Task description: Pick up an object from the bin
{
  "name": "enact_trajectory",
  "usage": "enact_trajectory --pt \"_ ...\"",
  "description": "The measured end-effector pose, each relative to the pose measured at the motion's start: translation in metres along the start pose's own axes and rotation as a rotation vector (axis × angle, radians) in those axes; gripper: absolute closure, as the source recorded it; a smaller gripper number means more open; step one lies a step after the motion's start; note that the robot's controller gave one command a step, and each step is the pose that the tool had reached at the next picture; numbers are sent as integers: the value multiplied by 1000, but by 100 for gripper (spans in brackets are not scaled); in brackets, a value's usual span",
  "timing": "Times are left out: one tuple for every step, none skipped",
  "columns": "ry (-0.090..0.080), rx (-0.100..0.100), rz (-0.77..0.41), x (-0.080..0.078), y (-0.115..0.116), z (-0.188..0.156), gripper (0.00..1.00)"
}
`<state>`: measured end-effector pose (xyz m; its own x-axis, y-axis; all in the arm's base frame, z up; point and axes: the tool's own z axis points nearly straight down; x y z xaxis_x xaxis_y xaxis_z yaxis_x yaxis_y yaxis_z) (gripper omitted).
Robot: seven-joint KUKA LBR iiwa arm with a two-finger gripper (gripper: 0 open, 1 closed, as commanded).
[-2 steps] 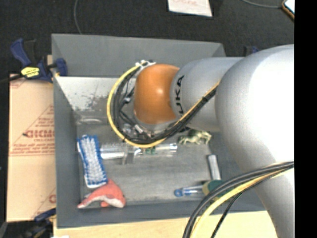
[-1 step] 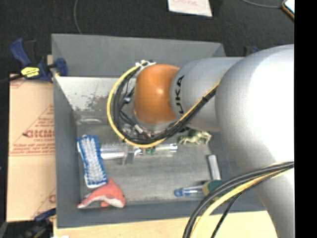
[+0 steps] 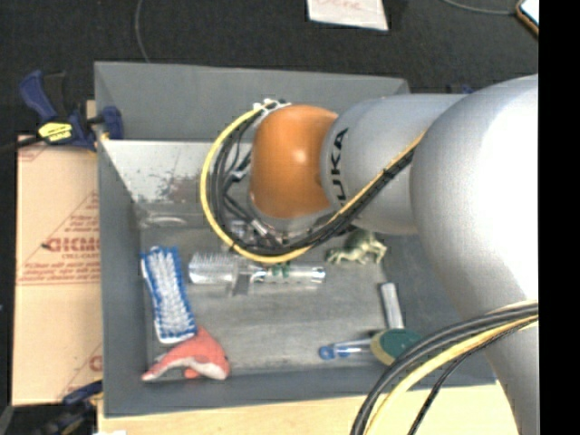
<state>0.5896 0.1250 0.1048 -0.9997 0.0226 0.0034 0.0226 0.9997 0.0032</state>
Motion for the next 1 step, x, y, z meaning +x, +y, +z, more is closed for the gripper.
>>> enact_trajectory --pt "-9 -2 1 -3 0 -31 100"
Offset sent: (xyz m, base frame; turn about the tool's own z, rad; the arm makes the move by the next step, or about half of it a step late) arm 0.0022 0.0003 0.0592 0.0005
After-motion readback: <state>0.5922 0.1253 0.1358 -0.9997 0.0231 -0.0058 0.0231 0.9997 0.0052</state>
